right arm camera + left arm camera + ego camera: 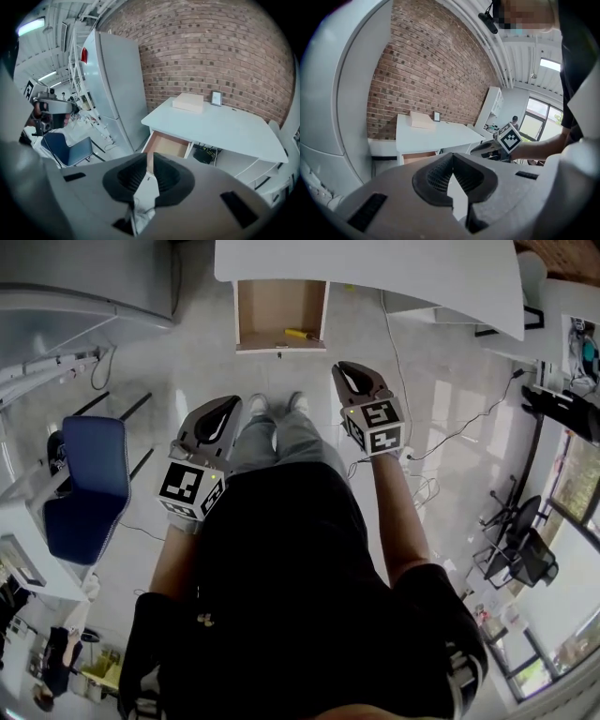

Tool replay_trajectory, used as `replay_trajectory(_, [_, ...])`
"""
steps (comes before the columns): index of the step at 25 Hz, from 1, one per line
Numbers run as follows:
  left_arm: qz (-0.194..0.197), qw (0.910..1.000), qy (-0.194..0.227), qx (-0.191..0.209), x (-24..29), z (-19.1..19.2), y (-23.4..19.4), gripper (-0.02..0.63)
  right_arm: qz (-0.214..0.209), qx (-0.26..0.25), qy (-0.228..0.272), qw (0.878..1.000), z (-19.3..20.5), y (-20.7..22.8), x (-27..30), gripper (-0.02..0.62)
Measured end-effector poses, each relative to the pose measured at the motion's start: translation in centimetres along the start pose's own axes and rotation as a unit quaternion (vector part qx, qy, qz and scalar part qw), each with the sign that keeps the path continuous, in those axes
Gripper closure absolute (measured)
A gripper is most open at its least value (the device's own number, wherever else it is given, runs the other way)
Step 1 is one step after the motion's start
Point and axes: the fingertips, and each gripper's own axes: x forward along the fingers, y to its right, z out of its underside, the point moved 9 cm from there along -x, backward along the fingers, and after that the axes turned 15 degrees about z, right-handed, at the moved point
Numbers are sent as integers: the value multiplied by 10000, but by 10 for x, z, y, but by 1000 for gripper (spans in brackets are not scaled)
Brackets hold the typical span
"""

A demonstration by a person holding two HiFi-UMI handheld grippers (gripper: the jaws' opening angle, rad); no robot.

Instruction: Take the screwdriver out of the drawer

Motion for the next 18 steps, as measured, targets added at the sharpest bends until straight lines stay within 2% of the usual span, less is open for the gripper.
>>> replay_trajectory(1, [-84,9999,6,-72,-1,0,-1,603,-77,-111,-117,9998,-1,0,12,532])
replay_trajectory(2, [-171,9998,9,-143,-2,0,-2,603,-140,-207,-224,9994,-1,1,23,525])
replay_trajectory(9, [-980,9935,107,-561,-8,6,-10,603,-534,-774,-860,9918,9,6,100,506])
replay_trajectory(13, [-1487,9853,205,-813,-10,11,-13,603,-719,-1345,-1095,9822,15,5,141,488])
replay_trajectory(18, [-2024,9722,298,-1135,-8,23,-11,603,-1022,-2011,-1413,9639,23,3,192,474])
